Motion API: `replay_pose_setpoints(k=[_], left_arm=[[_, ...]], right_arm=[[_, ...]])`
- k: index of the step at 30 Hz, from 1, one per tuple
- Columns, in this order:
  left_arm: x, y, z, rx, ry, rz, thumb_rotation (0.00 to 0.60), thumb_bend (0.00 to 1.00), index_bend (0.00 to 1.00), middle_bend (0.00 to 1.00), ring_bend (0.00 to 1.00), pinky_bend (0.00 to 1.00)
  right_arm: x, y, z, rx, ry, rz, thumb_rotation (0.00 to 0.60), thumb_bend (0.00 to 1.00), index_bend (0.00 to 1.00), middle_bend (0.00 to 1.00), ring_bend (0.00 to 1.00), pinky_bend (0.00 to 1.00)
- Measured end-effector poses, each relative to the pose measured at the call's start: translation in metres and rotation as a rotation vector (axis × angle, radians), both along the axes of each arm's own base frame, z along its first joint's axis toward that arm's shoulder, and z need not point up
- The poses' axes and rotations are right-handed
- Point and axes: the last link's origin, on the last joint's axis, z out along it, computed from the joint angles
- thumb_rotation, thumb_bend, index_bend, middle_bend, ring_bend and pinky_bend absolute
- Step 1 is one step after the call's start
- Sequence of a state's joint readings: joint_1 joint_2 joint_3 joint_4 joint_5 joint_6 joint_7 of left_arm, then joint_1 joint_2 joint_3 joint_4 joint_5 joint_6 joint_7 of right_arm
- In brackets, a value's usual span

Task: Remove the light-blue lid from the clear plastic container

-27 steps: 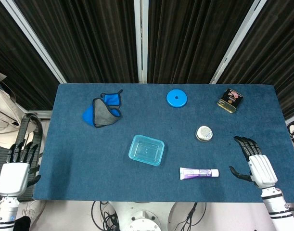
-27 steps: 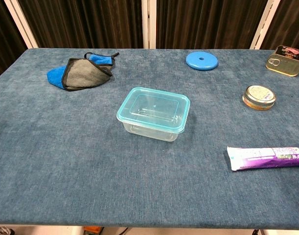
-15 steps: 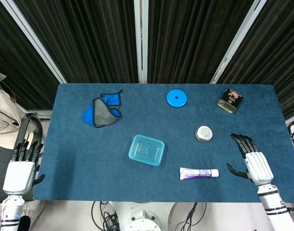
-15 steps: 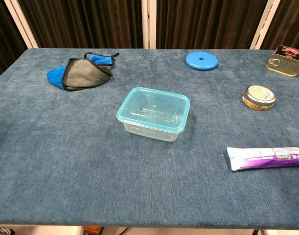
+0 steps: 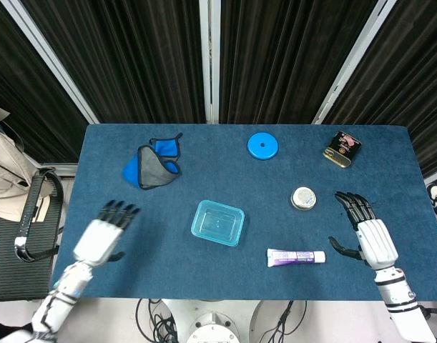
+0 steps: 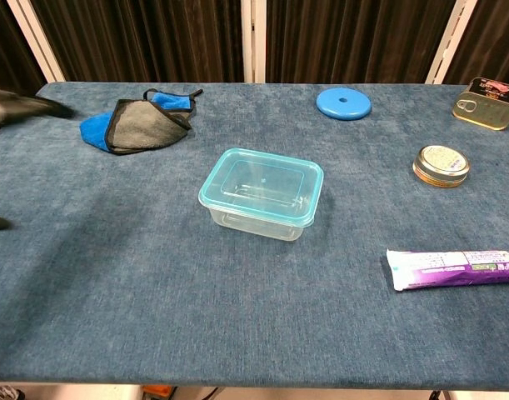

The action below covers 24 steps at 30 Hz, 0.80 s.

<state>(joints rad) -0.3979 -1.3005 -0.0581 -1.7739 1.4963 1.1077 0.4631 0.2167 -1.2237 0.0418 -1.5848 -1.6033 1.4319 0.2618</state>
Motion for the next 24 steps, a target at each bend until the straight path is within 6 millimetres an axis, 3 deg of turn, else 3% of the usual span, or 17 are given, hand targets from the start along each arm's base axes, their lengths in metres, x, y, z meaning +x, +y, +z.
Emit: replay_pose_setpoints(k=[6,10,24], left_arm=[[0.066,0.039,-0.045,-0.181,-0.006,-0.103,0.600,0.00,0.00,0.00,0.00,0.04],[0.103,0.058,-0.062,-0.231,-0.031,-0.121,0.600,0.00,0.00,0.00,0.00,0.05],[0.159,0.090,-0.105,-0.333,-0.005,-0.012,0.600,0.00,0.00,0.00,0.00,0.05]], right_arm=[[-0.003,0.000,0.001,-0.011,-0.004,-0.009,0.600,0.20,0.00,0.07,0.00,0.00],[-0.005,0.000,0.002,-0.015,-0.006,-0.012,0.600,0.21,0.00,0.06,0.00,0.00],[-0.006,-0.005,-0.007,0.007,-0.022,0.011,0.600,0.21,0.00,0.06,0.00,0.00]])
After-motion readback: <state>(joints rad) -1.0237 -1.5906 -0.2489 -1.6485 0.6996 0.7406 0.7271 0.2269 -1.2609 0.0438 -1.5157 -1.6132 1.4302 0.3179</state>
